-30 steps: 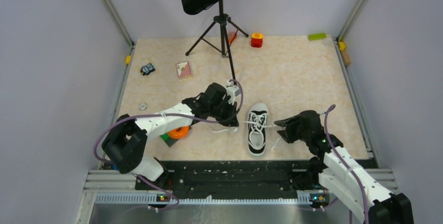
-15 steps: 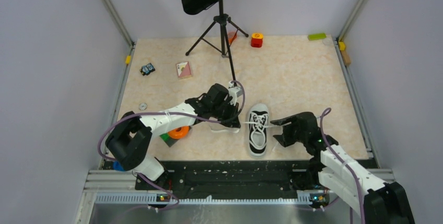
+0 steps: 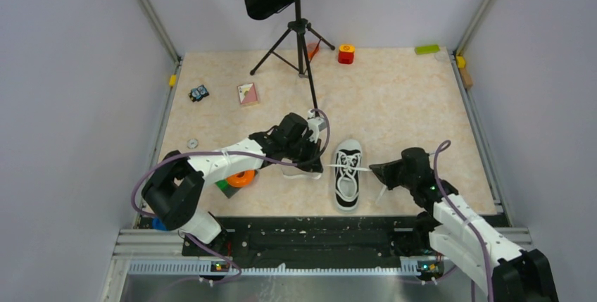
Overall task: Tie the shoes
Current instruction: Wrap the shoelace around the shoelace.
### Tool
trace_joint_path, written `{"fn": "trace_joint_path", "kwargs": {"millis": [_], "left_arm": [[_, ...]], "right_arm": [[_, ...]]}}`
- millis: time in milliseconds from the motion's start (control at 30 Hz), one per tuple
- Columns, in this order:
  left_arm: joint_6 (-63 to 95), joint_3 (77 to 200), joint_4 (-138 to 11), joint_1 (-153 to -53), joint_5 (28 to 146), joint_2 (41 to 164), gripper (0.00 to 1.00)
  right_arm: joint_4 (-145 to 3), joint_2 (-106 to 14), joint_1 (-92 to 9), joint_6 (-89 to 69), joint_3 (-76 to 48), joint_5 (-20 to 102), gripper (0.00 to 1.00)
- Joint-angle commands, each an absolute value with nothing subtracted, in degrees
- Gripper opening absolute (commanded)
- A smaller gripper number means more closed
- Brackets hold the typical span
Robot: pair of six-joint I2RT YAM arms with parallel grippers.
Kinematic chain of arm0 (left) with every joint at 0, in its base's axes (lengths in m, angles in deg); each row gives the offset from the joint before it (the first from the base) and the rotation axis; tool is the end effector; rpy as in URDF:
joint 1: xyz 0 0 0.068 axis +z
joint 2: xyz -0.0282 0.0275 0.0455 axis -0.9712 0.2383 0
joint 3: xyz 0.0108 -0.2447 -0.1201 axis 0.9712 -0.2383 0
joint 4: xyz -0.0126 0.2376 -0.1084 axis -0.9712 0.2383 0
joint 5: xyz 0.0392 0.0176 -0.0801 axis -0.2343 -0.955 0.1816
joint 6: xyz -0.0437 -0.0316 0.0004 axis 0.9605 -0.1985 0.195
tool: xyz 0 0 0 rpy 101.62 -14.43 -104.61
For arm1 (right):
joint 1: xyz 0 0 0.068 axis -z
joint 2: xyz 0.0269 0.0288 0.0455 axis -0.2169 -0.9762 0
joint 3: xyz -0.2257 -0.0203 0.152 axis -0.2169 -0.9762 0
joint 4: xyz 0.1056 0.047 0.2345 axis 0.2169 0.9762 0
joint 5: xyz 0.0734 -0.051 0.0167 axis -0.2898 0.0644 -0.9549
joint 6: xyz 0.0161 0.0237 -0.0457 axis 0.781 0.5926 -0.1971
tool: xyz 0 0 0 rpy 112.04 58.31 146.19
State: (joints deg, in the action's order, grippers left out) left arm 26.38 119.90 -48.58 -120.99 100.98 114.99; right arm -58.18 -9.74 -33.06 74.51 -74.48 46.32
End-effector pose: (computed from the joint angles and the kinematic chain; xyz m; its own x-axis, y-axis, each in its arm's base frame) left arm 0.2174 -0.2347 0.2107 -0.7976 0.2966 -0.5252 0.5759 0.6331 -0.5172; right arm 0.1450 0.0558 0.1558 -0.3618 0.9314 0.0402 0.6502 0.2211 0.7269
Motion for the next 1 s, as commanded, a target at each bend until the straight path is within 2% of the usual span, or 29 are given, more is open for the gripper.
{"fn": "trace_joint_path", "kwargs": {"millis": [0,300,600,967], "left_arm": [[24.48,120.63,-47.31,-120.89,99.12,112.62,0.00],[23.56,120.53,-45.25,-120.69,98.14,111.51,0.00],[20.91,125.18,-40.33,-119.21,96.95,113.57,0.00],[23.19,120.44,-44.47,-118.85,101.88,118.24,0.00]], "right_arm": [[-51.50,-5.08,-32.51,72.45,-72.00,51.19,0.00],[-46.16,-1.10,-32.56,69.67,-71.11,54.48,0.00],[-43.96,-2.78,-32.43,66.02,-66.79,57.96,0.00],[-42.06,-0.88,-31.38,65.48,-69.71,59.01,0.00]]}}
